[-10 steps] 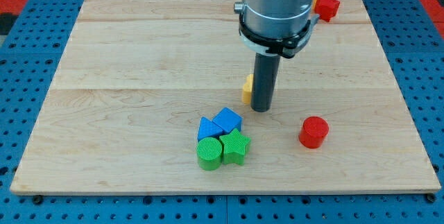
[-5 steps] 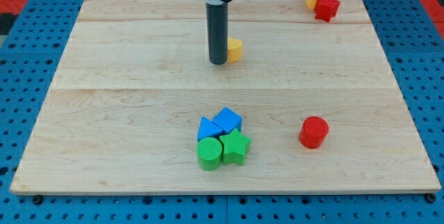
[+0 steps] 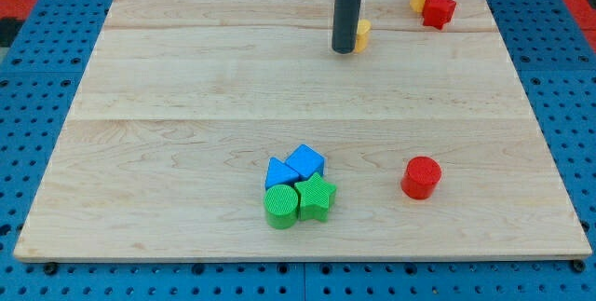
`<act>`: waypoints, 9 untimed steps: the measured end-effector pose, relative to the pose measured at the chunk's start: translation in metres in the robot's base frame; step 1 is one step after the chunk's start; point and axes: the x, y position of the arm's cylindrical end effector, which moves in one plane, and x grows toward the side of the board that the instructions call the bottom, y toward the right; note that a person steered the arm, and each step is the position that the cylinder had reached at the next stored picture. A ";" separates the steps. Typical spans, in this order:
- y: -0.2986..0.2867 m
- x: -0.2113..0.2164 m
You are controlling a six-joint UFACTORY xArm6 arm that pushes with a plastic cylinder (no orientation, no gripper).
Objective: Slide the yellow heart closer to the red star
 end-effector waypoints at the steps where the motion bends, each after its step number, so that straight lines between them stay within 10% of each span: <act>1: 0.000 -0.024; 9: 0.049 -0.042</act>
